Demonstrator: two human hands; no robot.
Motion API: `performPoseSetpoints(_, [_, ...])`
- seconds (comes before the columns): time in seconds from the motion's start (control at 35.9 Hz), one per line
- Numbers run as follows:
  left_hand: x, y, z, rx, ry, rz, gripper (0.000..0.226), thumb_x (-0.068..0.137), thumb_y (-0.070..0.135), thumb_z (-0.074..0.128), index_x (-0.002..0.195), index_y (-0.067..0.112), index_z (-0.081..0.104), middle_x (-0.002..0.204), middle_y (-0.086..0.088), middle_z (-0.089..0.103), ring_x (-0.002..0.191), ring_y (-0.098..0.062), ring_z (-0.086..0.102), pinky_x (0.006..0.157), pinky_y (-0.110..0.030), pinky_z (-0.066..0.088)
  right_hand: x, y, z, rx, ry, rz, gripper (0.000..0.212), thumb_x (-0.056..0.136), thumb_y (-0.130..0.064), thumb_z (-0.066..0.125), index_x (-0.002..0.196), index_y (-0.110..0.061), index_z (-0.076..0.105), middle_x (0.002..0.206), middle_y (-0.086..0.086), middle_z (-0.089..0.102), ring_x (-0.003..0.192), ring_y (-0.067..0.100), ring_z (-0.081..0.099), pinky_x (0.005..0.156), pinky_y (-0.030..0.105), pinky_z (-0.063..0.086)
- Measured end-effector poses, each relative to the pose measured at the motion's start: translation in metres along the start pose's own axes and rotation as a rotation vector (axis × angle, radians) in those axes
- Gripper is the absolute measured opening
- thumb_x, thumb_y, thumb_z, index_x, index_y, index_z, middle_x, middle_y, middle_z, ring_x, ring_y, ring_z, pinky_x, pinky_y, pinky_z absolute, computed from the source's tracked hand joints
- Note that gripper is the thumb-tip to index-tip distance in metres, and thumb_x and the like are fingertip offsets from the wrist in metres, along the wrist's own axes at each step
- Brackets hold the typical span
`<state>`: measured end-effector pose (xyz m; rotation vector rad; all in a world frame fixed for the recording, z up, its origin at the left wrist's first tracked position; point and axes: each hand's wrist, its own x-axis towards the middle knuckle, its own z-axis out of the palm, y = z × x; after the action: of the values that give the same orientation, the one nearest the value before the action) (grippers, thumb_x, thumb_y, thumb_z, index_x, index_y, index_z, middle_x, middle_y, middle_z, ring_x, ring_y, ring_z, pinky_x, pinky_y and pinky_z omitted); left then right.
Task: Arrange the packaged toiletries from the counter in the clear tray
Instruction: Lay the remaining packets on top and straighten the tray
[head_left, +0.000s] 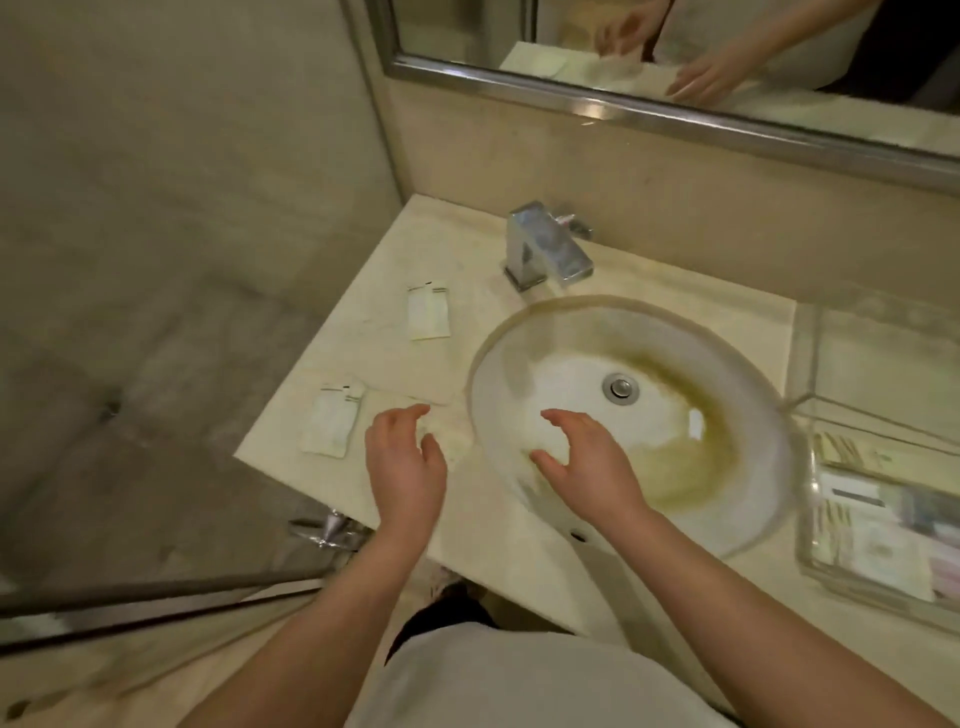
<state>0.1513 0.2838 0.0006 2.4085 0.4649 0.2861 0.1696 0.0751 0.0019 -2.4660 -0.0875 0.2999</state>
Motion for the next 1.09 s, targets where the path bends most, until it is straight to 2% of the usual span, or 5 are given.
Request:
performPoseSetpoints(0.22, [0.091, -0.096, -0.052, 0.252, -0.141, -0.419, 0.081, 0.078, 0.035, 0.076, 0.144, 0.008, 0.037, 0.136, -0.020, 0.047, 0.123, -0.039, 0.041, 0.101, -0.048, 0.036, 0.048, -0.095, 0.077, -0.238, -0.207, -0.033, 0.084, 0.066, -0.060, 0.074, 0.137, -0.026, 0.044, 0.129, 0.000, 0.051, 0.116, 0.022, 0.049, 0.094, 0.034, 0.045])
performPoseSetpoints(0.39, [0.107, -0.115, -0.047, 0.094, -0.267, -0.343, 0.049, 0.080, 0.026, 0.074, 0.122, 0.008, 0.057, 0.112, -0.011, 0.065, 0.109, -0.033, 0.057, 0.091, -0.037, 0.046, 0.060, -0.101, 0.088, -0.421, -0.236, -0.050, 0.087, 0.060, -0.053, 0.079, 0.134, -0.025, 0.043, 0.123, 0.002, 0.050, 0.111, 0.024, 0.046, 0.091, 0.036, 0.044])
performPoseSetpoints(0.64, [0.114, -0.078, -0.059, -0.403, -0.231, -0.158, 0.040, 0.078, -0.021, 0.054, 0.079, 0.013, 0.075, 0.134, 0.002, 0.045, 0.121, -0.011, 0.043, 0.089, -0.007, 0.041, 0.060, -0.088, 0.084, -0.057, -0.277, 0.076, 0.023, 0.072, -0.022, 0.065, 0.095, -0.022, 0.061, 0.086, -0.005, 0.061, 0.092, 0.021, 0.051, 0.075, 0.032, 0.044])
performPoseSetpoints(0.81, [0.115, -0.034, -0.060, -0.723, -0.514, -0.236, 0.045, 0.083, -0.022, 0.044, 0.072, 0.009, 0.075, 0.077, 0.009, 0.075, 0.082, -0.011, 0.069, 0.065, -0.012, 0.052, 0.035, -0.071, 0.044, 0.459, 0.045, 0.067, 0.035, 0.065, -0.009, 0.080, 0.068, -0.042, 0.068, 0.115, -0.009, 0.057, 0.114, 0.010, 0.054, 0.092, 0.019, 0.041])
performPoseSetpoints(1.09, [0.084, 0.036, -0.020, -0.860, -0.848, -0.203, 0.032, 0.072, 0.004, 0.049, 0.077, 0.015, 0.079, 0.086, -0.003, 0.074, 0.083, -0.017, 0.065, 0.074, -0.029, 0.050, -0.022, -0.038, -0.029, 0.655, 0.453, 0.158, 0.060, 0.068, 0.019, 0.073, 0.069, -0.040, 0.076, 0.104, 0.004, 0.067, 0.100, 0.001, 0.065, 0.087, 0.015, 0.047])
